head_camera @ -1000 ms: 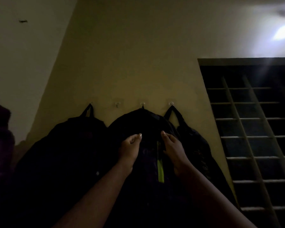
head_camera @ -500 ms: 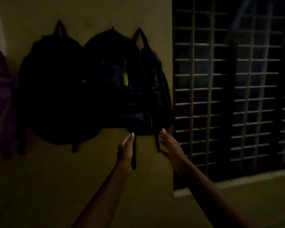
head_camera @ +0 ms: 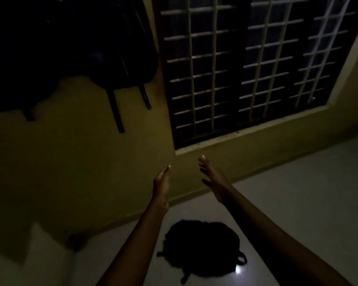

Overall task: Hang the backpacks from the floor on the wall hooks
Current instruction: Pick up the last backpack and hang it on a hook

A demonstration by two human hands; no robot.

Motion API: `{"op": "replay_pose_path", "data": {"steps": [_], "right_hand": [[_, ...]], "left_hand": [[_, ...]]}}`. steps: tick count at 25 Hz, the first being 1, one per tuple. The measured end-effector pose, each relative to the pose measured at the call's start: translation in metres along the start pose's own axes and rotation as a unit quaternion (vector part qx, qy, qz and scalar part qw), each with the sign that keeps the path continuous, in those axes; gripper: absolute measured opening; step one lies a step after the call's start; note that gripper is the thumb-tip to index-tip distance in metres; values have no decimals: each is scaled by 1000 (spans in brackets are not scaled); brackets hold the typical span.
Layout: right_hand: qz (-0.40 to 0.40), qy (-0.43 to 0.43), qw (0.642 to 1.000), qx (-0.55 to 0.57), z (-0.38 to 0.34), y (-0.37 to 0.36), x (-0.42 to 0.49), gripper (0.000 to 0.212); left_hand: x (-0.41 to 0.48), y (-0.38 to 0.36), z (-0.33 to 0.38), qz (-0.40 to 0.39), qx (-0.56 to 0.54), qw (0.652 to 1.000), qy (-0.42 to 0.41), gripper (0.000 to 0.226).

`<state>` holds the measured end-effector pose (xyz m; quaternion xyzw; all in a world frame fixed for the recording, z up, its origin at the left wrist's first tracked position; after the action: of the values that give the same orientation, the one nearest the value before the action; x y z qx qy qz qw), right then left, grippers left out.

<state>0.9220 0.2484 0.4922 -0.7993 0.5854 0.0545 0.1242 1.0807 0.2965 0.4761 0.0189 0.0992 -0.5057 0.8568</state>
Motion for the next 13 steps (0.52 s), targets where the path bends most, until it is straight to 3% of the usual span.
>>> {"op": "replay_pose_path", "data": {"steps": [9,13], "right_hand": [[81,-205,975,19,187,140,69,55],[132,-300,944,49,286,198,97,33]], "left_hand": [[26,-89,-205,-39,82,974,207,34],[66,-131,-297,-70,152,948,272,35]]}}
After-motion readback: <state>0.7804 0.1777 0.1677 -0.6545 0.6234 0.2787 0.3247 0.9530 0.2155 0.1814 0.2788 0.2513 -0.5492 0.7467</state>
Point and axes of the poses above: each hand's wrist, its own x-axis towards the middle knuckle, its own y-axis out of the back of the hand, z = x × y, the point moved 9 cm from there along x, towards the middle knuckle, and after that the axes turned 1 degree about -y, right-handed, at the moved point
